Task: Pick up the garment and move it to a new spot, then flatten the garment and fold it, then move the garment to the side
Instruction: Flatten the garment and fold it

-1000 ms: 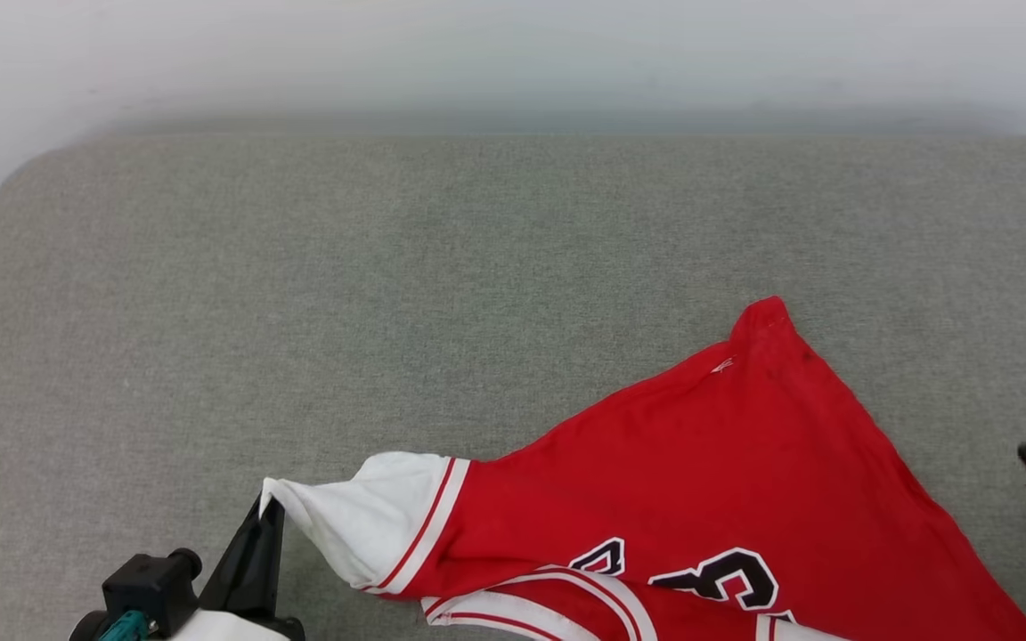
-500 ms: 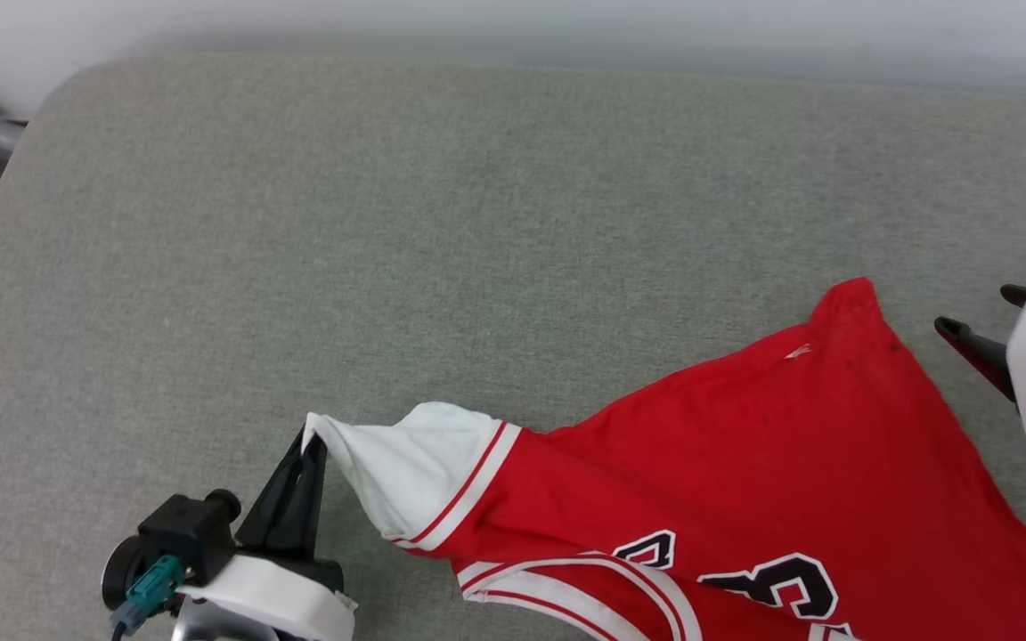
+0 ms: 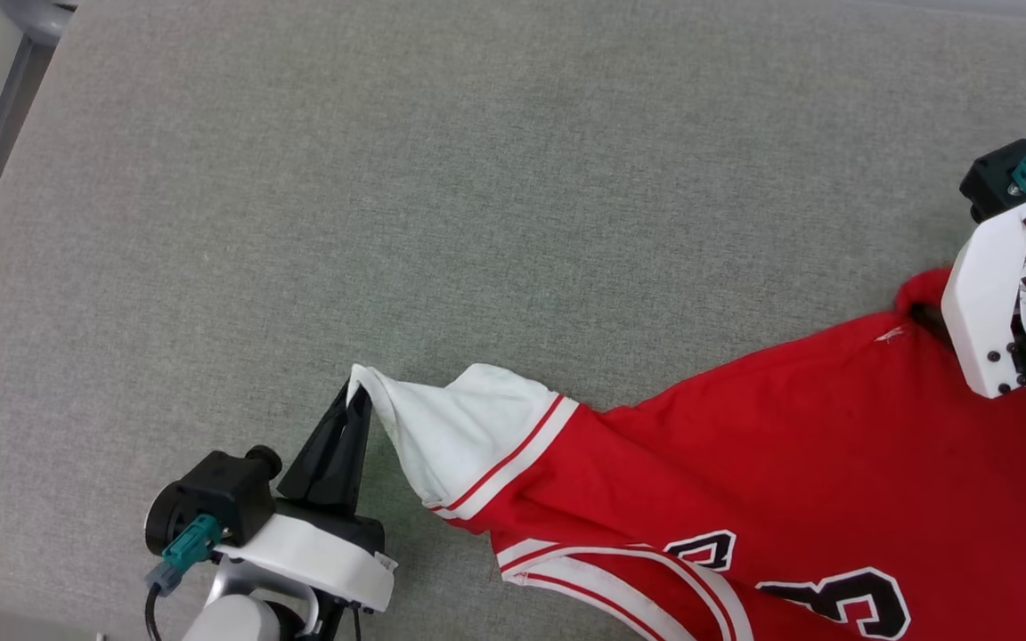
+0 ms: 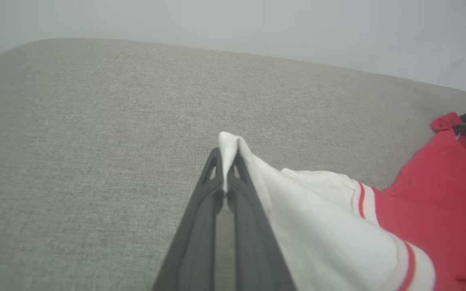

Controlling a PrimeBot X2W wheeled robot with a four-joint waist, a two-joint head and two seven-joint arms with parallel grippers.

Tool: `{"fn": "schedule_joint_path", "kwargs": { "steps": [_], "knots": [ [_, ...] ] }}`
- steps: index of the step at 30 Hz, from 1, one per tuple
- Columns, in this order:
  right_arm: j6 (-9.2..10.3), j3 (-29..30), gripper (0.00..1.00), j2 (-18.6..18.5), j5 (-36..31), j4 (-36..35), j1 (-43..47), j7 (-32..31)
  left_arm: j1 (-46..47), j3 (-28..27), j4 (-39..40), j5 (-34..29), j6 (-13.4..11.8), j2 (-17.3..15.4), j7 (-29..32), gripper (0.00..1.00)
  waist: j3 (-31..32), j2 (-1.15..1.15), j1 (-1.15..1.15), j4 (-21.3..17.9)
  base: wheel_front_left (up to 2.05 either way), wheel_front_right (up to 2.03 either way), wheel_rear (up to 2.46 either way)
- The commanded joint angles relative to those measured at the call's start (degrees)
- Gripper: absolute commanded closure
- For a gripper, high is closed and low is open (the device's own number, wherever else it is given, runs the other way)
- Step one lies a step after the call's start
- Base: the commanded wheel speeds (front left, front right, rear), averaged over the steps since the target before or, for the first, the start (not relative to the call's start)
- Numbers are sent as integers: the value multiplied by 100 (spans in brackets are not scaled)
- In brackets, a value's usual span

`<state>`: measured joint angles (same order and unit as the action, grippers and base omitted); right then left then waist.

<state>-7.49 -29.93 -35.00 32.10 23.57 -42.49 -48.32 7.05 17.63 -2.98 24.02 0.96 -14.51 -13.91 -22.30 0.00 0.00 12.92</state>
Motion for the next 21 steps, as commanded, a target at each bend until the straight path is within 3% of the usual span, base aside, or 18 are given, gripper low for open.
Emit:
{"fn": "schedule_joint_path", "kwargs": {
  "steps": [1,4,5,6,15,21],
  "knots": [
    [0,-216,0,92,38,184,199,-22,64,-11,-19,-12,3,8,-43,100,-23,0,0,29,0,0,0],
    [-8,-482,0,110,225,421,295,54,74,-33,-87,-6,13,18,-55,100,-2,0,0,7,0,0,0],
    [-8,-507,69,105,266,443,254,168,69,-44,-113,-3,10,16,-64,100,16,0,0,-10,0,0,0],
    [-8,-537,100,96,312,465,192,258,64,-56,-134,2,7,12,-73,100,42,0,0,-32,0,0,0],
    [3,-702,100,-21,642,321,-296,1417,-56,-151,-200,-35,-18,-119,-98,100,552,0,0,-370,0,0,0],
    [3,-679,100,-150,840,71,-152,2350,-39,-236,-75,-81,-13,-326,-62,100,1054,0,0,-611,0,0,0]
  ]
}}
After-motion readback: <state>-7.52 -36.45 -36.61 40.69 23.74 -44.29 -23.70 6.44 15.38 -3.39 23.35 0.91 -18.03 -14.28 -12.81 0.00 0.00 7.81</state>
